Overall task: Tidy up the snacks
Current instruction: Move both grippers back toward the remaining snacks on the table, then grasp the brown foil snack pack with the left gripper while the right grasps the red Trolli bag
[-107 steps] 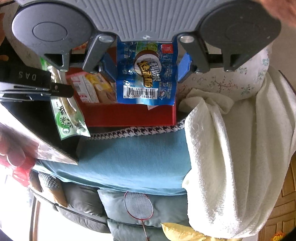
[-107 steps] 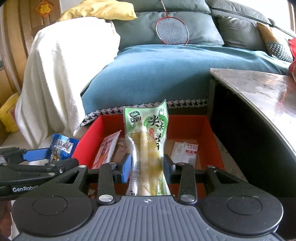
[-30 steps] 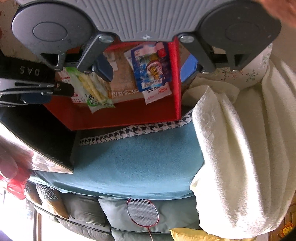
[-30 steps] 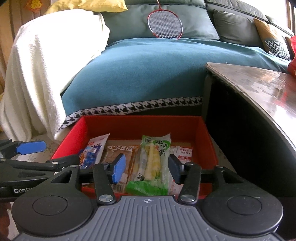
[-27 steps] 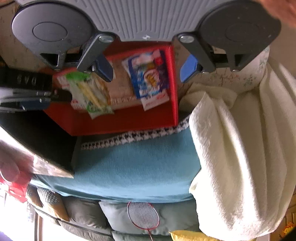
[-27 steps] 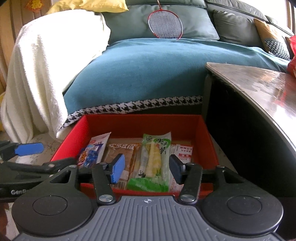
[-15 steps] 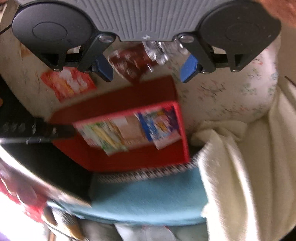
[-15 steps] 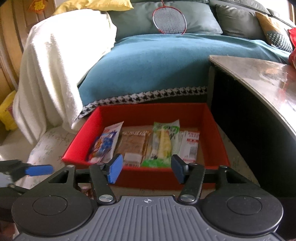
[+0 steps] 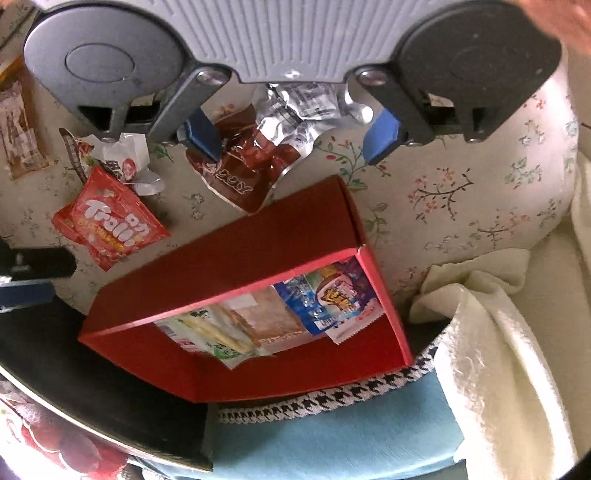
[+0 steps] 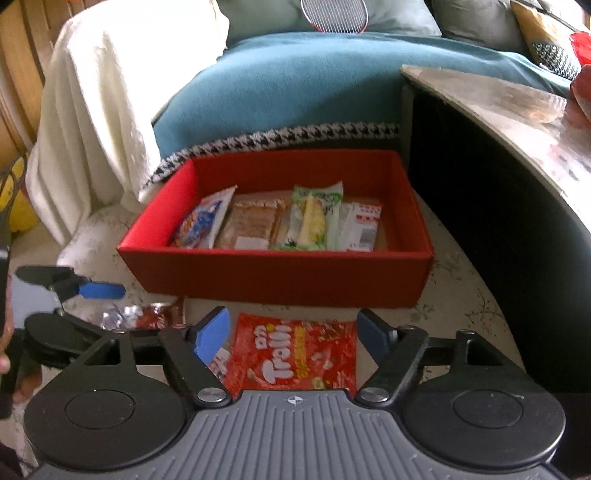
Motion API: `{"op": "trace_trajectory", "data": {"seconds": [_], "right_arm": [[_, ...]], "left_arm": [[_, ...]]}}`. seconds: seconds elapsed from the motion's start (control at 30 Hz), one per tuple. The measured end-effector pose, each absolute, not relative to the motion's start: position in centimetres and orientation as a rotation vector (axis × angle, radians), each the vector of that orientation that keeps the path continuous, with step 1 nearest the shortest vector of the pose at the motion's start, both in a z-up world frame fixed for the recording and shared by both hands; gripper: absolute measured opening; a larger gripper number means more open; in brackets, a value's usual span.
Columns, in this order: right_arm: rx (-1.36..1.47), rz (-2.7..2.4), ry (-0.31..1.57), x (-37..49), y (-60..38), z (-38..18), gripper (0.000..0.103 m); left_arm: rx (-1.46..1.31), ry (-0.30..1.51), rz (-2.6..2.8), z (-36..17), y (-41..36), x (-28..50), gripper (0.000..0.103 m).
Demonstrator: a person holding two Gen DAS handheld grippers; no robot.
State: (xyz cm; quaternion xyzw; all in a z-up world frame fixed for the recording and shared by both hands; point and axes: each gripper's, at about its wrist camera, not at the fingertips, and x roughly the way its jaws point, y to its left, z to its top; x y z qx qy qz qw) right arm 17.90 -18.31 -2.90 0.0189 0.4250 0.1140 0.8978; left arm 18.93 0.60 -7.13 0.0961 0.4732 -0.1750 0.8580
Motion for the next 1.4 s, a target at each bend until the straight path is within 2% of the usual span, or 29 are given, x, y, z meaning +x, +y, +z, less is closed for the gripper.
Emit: {"op": "trace_trajectory", "data": {"seconds": [0.47,0.53,0.8,0.87,1.2,1.4], "right_arm": [[0.006,0.250,0.945,18.1,-18.0,-4.7,0.085],[0.008,0.250,0.949,18.4,-18.0,-4.8,0.085],[-0.002,0.268,0.941,17.8,-17.3,-4.3,0.085],[0.001,0.265,0.934,17.4,-17.4,-4.0,0.085],[0.022,0.245,0.906,15.0,-17.9,-3.1,0.085],[0.037,0.182,0.949,16.6,-19.0,-4.4,0.085]], "left_arm": [[0.272,1.014,-0.449,-7.7,-1.5,18.4,0.080],[0.262,1.015,-0.434,-7.7,-1.5,18.2,0.077],[0.258,1.021,-0.370,-6.7,-2.5,16.1,0.045],[0.274,1.014,-0.354,-6.5,-2.8,15.4,0.042],[0.227,1.044,-0.259,-6.1,-2.3,12.4,0.041],[0.172,1.062,-0.220,-5.7,-0.5,11.1,0.041]]}}
